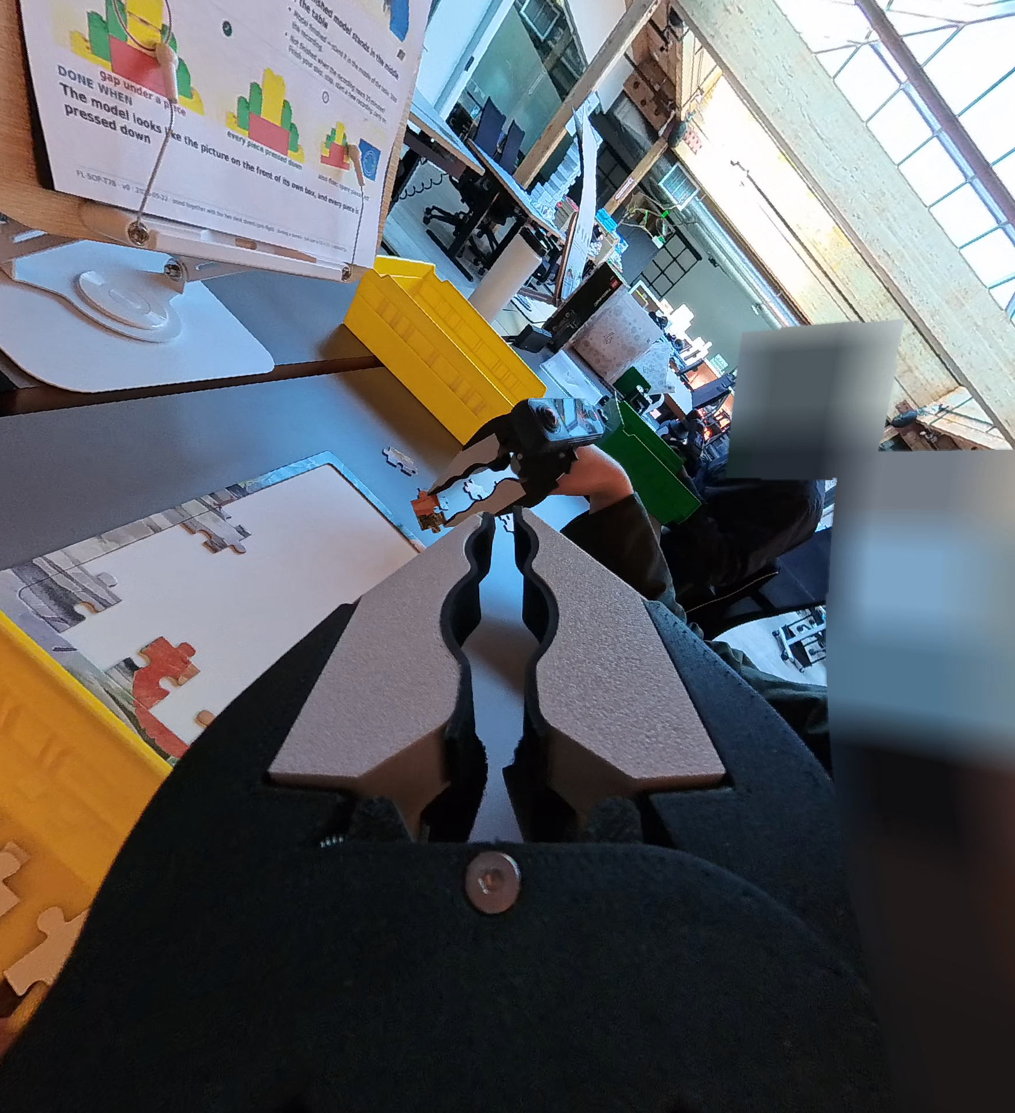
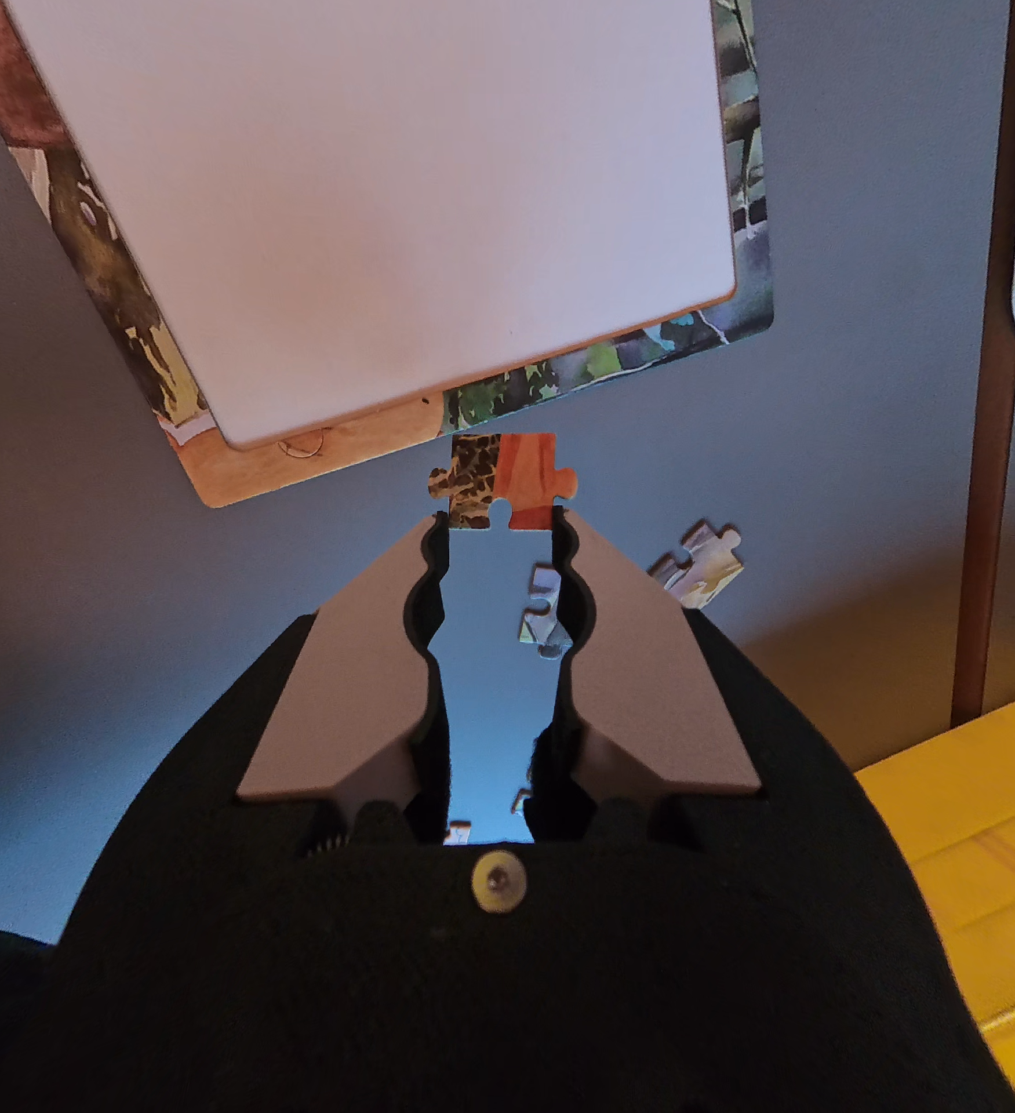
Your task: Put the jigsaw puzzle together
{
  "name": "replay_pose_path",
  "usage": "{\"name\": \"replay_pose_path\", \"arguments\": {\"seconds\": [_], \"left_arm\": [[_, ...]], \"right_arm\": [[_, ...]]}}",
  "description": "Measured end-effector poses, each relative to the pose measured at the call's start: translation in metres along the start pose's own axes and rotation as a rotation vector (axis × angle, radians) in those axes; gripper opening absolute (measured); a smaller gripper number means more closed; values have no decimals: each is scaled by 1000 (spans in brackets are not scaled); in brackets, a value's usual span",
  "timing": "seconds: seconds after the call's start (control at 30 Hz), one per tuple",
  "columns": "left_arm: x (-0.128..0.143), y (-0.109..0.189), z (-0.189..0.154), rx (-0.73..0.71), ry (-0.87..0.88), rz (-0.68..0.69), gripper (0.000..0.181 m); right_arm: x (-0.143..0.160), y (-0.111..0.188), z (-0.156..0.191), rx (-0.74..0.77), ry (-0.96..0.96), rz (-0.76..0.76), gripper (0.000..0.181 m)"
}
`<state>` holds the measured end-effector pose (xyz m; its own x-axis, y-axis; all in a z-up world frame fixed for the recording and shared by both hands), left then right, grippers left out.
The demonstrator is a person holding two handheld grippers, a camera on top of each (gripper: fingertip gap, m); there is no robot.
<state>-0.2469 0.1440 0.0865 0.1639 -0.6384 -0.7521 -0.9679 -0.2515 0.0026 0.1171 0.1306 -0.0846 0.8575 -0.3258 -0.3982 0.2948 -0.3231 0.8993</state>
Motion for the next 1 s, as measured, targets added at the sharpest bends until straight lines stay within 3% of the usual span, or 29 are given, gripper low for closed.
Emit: {"name": "replay_pose_path", "arguments": {"seconds": [0.2,0.3,0.37,0.47,0.63,0.73,0.8,0.83,0.93,1.0], "left_arm": [[2,-4,1,-6,0,0,4],[7,-17,2,3,15,-10,13],[16,-33,3,9,36,4,30],[29,-55,2,17,37,14,41],[43,-71,0,27,47,61,42],[46,-72,1,29,55,83,40],[46,-71,1,33,57,84,38],[45,-70,1,32,56,82,38],[44,-69,1,33,59,83,36],[43,-67,2,31,61,81,35]], "right_arm": [[-14,1,-3,14,-14,-89,34],[-49,19,-9,88,-19,-322,34],[-81,38,-12,163,-23,-522,34],[-121,64,3,186,27,-743,34],[-130,75,22,304,265,-641,34],[-123,90,5,504,302,-627,34],[-109,91,-13,540,183,-601,34],[-102,83,-20,480,80,-600,34],[-75,42,-44,354,-195,-530,34],[-61,15,-53,342,-242,-454,34]]}}
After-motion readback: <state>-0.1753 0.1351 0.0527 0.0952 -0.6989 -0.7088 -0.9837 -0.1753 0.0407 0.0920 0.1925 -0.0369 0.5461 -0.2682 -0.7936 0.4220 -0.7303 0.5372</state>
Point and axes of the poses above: each gripper's, where its closed fingertips meet, y back along the fingers, x out of its underside, z = x × y across the jaws, the point moved 6 cm from there along y, back along the fingers, and after that the axes turned 9 degrees about -z, right-handed, at the moved point
